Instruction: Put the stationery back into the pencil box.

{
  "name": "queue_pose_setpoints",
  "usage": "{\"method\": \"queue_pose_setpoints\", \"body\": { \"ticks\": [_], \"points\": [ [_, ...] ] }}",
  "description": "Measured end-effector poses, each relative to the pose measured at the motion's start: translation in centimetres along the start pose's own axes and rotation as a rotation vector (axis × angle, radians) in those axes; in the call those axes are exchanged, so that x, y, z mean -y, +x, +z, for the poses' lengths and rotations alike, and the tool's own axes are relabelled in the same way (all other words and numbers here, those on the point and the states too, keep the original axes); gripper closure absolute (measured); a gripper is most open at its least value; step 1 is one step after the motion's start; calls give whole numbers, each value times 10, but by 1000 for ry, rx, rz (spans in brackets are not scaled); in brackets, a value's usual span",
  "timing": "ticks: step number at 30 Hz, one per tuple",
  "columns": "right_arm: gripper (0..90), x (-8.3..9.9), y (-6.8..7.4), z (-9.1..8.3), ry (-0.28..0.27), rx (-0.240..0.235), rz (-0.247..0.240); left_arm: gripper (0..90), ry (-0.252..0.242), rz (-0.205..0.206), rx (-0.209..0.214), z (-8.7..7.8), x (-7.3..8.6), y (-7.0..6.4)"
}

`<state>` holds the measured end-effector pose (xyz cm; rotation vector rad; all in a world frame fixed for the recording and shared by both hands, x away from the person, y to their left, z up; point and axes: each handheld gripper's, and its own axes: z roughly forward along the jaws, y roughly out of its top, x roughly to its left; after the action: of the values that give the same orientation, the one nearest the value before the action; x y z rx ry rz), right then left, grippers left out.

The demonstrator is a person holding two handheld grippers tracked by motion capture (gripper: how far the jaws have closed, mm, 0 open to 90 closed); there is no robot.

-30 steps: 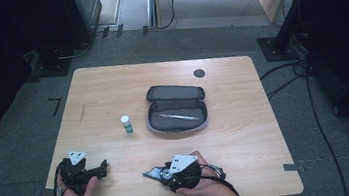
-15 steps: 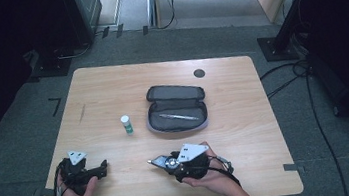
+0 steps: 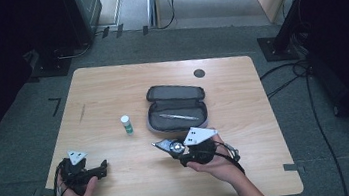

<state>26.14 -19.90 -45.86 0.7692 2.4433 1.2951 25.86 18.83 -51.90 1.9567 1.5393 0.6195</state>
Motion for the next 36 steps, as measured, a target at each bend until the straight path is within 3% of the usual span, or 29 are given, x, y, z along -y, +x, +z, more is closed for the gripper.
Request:
{"method": "queue_pose_setpoints", "body": {
  "ticks": [18,28,36],
  "points": [
    [423,-20,-31,-5,1,80,18,0,-1,0,0,0,0,0],
    [423,-18,-61,-1,14,148,93,0,0,0,0,0,0,0],
    [423,-12,-82,6,56,213,166,0,-1,0,0,0,0,0]
  ]
}}
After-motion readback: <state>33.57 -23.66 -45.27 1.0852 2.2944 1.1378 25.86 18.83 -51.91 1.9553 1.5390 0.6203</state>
